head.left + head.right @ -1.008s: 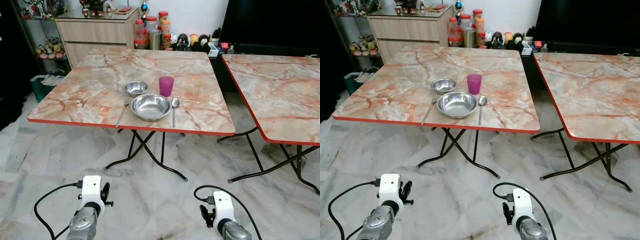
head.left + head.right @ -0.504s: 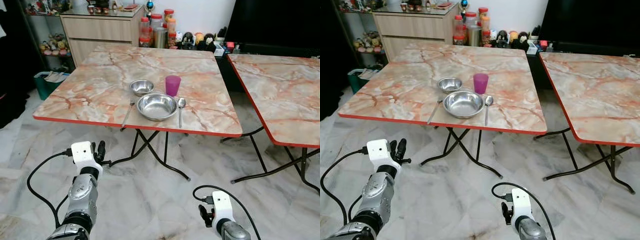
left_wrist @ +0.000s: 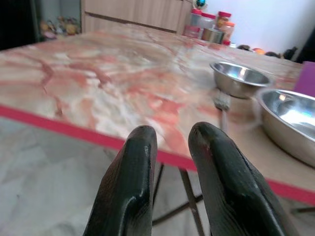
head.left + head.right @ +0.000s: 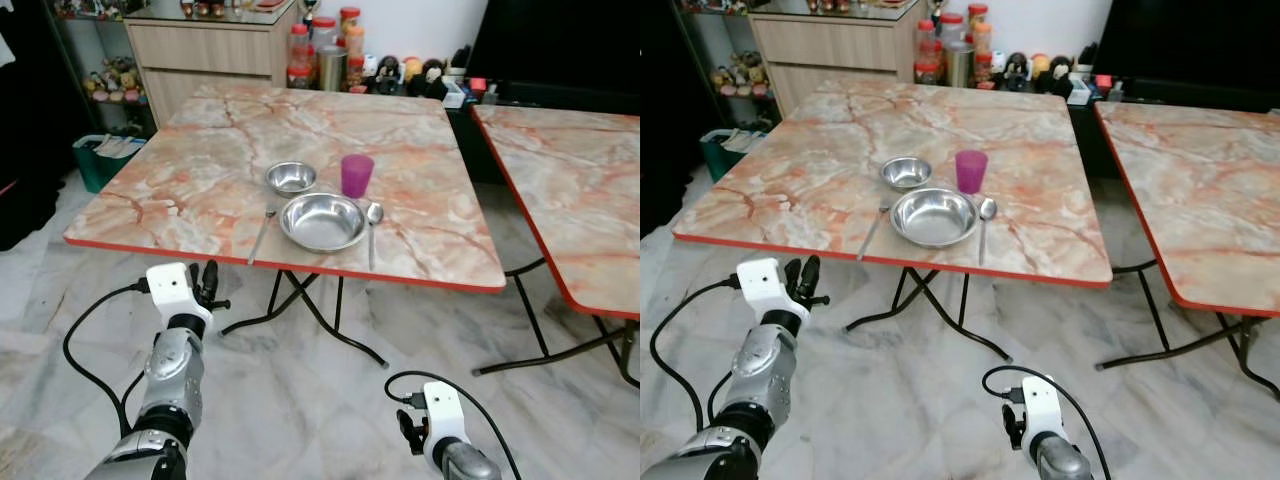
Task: Setting the table
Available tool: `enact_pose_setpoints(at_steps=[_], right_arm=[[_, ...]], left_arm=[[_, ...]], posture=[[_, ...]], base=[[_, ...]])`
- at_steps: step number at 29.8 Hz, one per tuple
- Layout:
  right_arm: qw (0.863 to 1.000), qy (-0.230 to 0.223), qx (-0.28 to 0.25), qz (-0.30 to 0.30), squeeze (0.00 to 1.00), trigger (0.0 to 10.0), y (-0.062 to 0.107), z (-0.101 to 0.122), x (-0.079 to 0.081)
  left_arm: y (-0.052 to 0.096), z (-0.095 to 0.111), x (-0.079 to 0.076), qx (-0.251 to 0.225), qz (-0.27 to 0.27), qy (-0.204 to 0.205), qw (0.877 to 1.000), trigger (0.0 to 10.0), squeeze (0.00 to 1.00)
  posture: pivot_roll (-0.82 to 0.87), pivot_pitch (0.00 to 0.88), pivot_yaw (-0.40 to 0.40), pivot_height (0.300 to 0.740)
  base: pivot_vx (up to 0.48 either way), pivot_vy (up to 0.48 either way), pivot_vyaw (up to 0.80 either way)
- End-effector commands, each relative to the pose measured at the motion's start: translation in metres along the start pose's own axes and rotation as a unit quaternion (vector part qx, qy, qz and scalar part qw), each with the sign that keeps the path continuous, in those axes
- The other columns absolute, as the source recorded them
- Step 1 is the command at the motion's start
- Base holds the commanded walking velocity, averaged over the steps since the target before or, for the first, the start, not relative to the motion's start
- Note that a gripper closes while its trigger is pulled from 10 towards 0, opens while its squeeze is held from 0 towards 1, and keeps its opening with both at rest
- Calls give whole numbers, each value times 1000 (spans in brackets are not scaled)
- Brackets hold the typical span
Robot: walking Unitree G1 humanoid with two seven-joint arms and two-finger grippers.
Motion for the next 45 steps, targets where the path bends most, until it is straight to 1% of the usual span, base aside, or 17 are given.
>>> enact_pose_setpoints(at_steps=[1, 5, 9, 12, 16, 20, 24, 25, 26, 29, 30, 33, 37, 38, 44, 45], right_arm=[[1000, 1, -3, -12, 0, 10000, 2, 1, -9], [1000, 0, -6, -13, 0, 10000, 1, 3, -10], [1000, 11, -6, -10, 0, 10000, 1, 2, -8], [1000, 11, -5, -8, 0, 10000, 1, 1, -7], [1000, -2, -4, -10, 0, 10000, 2, 0, -6], [1000, -1, -4, -9, 0, 10000, 1, -1, -6], [1000, -3, -4, -12, 0, 10000, 2, -1, -7], [1000, -4, -3, -12, 0, 10000, 2, -1, -7], [1000, -4, -3, -13, 0, 10000, 2, -1, -7], [1000, -5, -3, -15, 0, 10000, 2, -2, -8], [1000, -5, -2, -16, 0, 10000, 2, -3, -9], [1000, -6, -1, -17, 0, 10000, 3, -4, -10], [1000, -7, 0, -20, 0, 10000, 3, -6, -11], [1000, -8, 0, -21, 0, 10000, 3, -6, -11], [1000, -8, 0, -21, 0, 10000, 4, -6, -11], [1000, -8, 0, -21, 0, 10000, 4, -6, -11]], left_arm=[[-10, 20, -9, -36, -9, 7, 999, 10000, 0], [-13, 27, -5, -46, -2, 9, 999, 10000, 0], [-15, 32, 0, -54, 8, 15, 998, 10000, 0], [-16, 33, 3, -56, 10, 13, 998, 10000, 0], [-16, 34, 6, -58, 13, 13, 998, 10000, 0], [-16, 34, 8, -58, 15, 14, 998, 10000, 0], [-16, 35, 10, -58, 19, 27, 998, 10000, 0], [-16, 35, 11, -59, 21, 33, 998, 10000, 0], [-17, 35, 12, -58, 22, 53, 997, 10000, 0], [-18, 35, 12, -57, 21, 64, 996, 10000, 0], [-18, 34, 12, -52, 23, 81, 995, 10000, 1000], [-18, 33, 12, -49, 22, 87, 995, 10000, 1000], [-18, 29, 5, -37, 1, 130, 991, 10000, 1000], [-19, 28, 4, -34, -3, 146, 989, 10000, 1000], [-20, 30, 0, -30, -17, 154, 987, 10000, 1000], [-21, 29, -2, -24, -26, 163, 986, 10000, 1000]], posture=[[77, 0, -59, 740], [77, 0, -59, 740], [81, 0, -59, 740], [82, 0, -57, 740], [85, 0, -55, 740], [86, 0, -52, 740], [87, 0, -49, 740], [87, 0, -49, 740], [87, 0, -47, 740], [87, 0, -47, 740], [85, 0, -45, 740], [85, 0, -43, 740], [83, 0, -40, 740], [83, 0, -40, 740], [83, 0, -39, 740], [83, 0, -36, 740]], base=[[352, 0, 0], [351, 0, 0], [349, 0, 0], [350, 0, 315], [349, 0, 0], [337, 0, 0], [0, 0, 0], [0, 0, 0], [0, 0, 0], [0, 0, 0], [0, 0, 0], [0, 0, 0], [0, 0, 0], [0, 0, 0], [0, 0, 0], [0, 0, 0]])
Point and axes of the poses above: a point about 5 cm out from each wrist's last joint towards the gripper, its own y axis pointing back from the gripper into the wrist, its own z axis along the axis of the wrist's last joint, x = y × z, the point moved 4 cm from there along -y, pointing out of the wrist towards the gripper, and after that the axes turned 14 degrees about -y, right-handed, at the moved point
